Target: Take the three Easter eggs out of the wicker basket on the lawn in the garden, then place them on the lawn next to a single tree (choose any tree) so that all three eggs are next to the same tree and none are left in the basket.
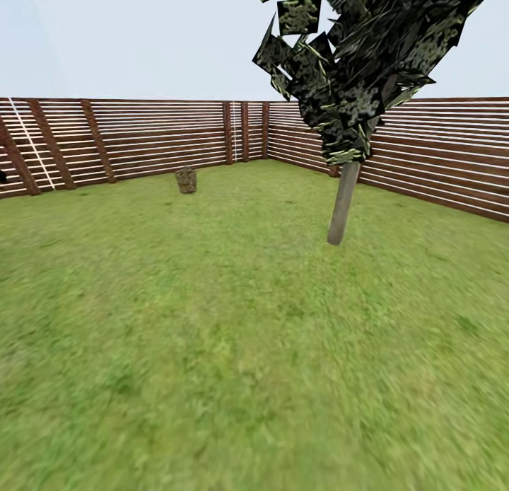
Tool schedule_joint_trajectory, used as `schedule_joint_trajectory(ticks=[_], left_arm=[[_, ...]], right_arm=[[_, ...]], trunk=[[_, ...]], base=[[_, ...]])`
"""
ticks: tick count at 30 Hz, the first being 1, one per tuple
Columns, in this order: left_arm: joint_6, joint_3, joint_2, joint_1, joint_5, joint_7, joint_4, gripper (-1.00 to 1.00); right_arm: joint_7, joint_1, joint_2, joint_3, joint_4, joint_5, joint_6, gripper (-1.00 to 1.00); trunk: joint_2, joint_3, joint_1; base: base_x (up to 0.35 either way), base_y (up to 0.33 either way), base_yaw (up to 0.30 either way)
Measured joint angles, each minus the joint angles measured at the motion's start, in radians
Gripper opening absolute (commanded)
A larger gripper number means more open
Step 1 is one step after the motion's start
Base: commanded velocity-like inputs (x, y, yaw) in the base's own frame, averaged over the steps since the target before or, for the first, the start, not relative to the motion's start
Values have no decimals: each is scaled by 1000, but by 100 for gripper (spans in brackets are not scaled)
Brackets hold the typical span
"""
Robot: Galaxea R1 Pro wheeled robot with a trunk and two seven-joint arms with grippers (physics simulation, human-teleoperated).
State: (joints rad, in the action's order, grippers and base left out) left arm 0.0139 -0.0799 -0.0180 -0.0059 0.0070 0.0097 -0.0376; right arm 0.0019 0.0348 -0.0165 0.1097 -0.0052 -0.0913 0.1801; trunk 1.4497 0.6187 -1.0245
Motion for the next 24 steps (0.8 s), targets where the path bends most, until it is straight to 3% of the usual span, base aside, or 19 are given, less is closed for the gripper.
schedule_joint_trajectory(ticks=[24], left_arm=[[0, 0, 0, 0, 0, 0, 0, 100]], right_arm=[[-1, 0, 0, 1, 0, 0, 1, 100]], trunk=[[0, 0, 0]], base=[[332, 0, 0]])
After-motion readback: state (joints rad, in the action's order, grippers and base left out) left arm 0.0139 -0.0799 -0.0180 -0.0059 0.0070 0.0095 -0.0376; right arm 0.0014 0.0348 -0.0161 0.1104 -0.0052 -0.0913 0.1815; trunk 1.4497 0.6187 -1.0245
